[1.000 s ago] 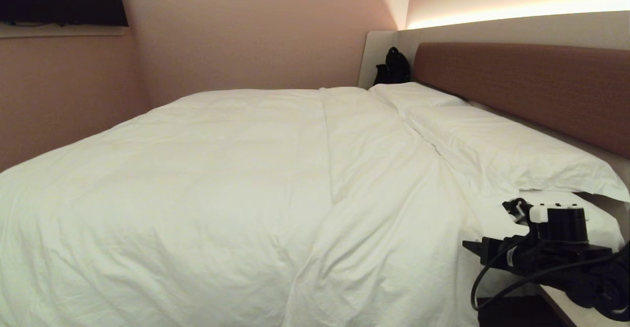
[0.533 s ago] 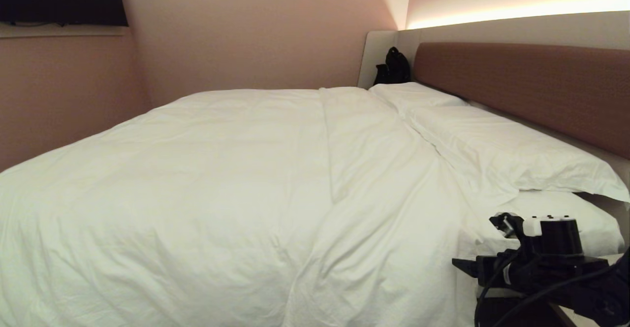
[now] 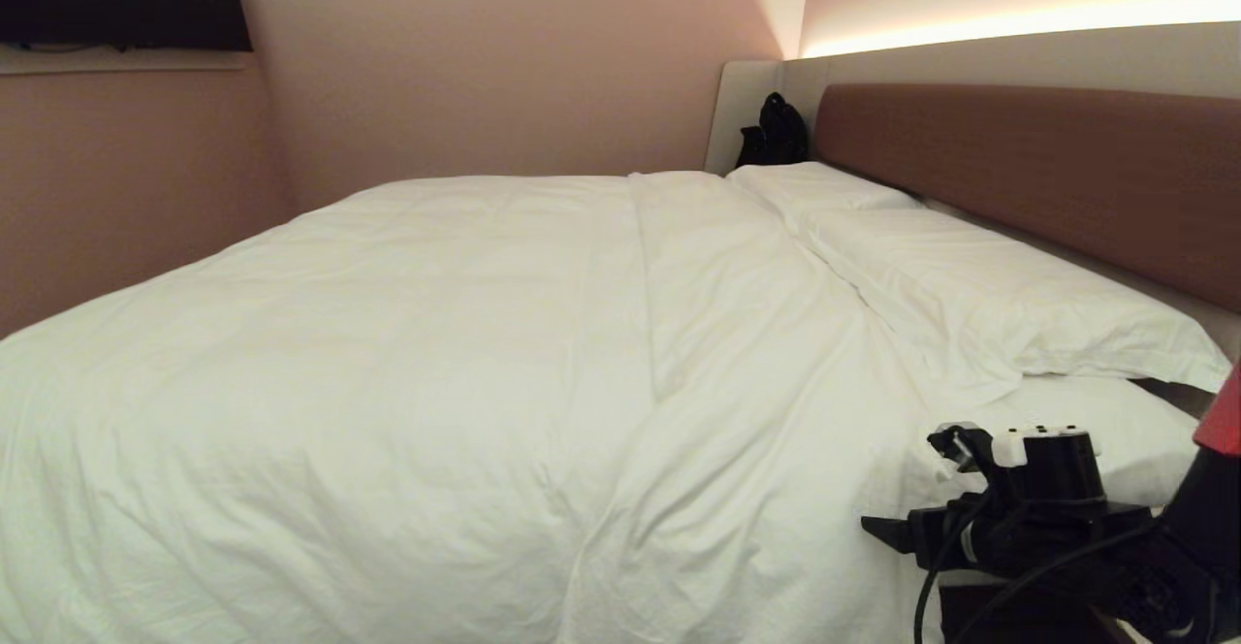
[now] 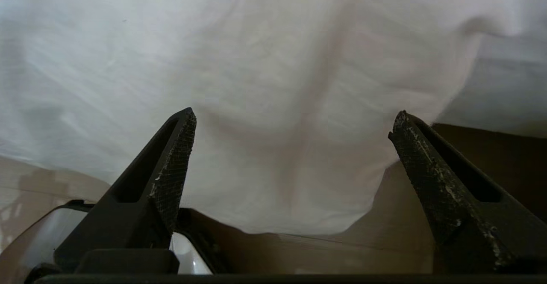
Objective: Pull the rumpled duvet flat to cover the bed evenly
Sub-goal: Flatten the corners of the folded blanket
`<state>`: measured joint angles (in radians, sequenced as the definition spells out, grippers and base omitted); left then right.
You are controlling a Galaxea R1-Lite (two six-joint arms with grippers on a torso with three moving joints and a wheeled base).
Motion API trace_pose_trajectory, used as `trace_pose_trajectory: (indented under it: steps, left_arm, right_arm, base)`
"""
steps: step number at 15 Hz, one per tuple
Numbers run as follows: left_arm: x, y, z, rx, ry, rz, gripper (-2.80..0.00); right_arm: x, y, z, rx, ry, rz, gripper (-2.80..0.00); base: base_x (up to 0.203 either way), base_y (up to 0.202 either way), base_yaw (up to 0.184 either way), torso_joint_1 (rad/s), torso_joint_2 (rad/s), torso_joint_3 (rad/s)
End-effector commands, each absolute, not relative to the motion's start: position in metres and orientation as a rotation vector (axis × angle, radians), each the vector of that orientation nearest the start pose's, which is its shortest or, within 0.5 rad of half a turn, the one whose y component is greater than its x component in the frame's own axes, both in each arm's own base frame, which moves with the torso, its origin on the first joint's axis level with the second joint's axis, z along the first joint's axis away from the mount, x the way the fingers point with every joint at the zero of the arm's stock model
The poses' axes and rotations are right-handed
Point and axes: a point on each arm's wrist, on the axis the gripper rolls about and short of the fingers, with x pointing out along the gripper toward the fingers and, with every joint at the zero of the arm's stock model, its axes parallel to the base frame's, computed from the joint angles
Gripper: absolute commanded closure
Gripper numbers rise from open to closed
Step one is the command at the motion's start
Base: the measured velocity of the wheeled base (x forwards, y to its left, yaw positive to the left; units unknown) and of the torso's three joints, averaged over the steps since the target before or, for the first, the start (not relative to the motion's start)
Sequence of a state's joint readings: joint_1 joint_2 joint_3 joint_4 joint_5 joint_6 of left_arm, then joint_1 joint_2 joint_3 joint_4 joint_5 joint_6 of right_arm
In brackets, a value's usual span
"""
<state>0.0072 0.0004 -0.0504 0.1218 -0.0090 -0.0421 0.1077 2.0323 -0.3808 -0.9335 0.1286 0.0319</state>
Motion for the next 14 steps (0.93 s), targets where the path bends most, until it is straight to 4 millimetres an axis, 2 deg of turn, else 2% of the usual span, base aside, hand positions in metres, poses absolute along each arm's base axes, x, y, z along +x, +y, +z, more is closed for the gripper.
trace_pose_trajectory:
  steps: [1,5,10,11,14]
  left_arm:
    - [-0.027,0.0,0.077,-0.044,0.074,0.0,0.0]
    - [-0.027,0.0,0.077,-0.044,0.074,0.0,0.0]
    - [-0.027,0.0,0.077,-0.044,0.074,0.0,0.0]
    - [-0.027,0.0,0.077,-0.044,0.074,0.0,0.0]
    - [-0.027,0.0,0.077,-0.044,0.074,0.0,0.0]
  right_arm:
    - [0.285,0.032,0.001,0.025,0.745,0.247,-2.8]
    - [0.305,0.031,-0.017,0.021,0.751,0.247,-2.8]
    - [0.311,0.032,-0.027,0.022,0.766,0.246,-2.8]
    - [0.312,0.032,-0.029,0.022,0.768,0.245,0.0]
    - [0.315,0.031,-0.029,0.024,0.763,0.243,0.0]
  base:
    - [0.0,0.0,0.0,0.0,0.0,0.0]
    - [0.0,0.0,0.0,0.0,0.0,0.0]
    - [0.0,0.0,0.0,0.0,0.0,0.0]
    - [0.0,0.0,0.0,0.0,0.0,0.0]
    - [0.0,0.0,0.0,0.0,0.0,0.0]
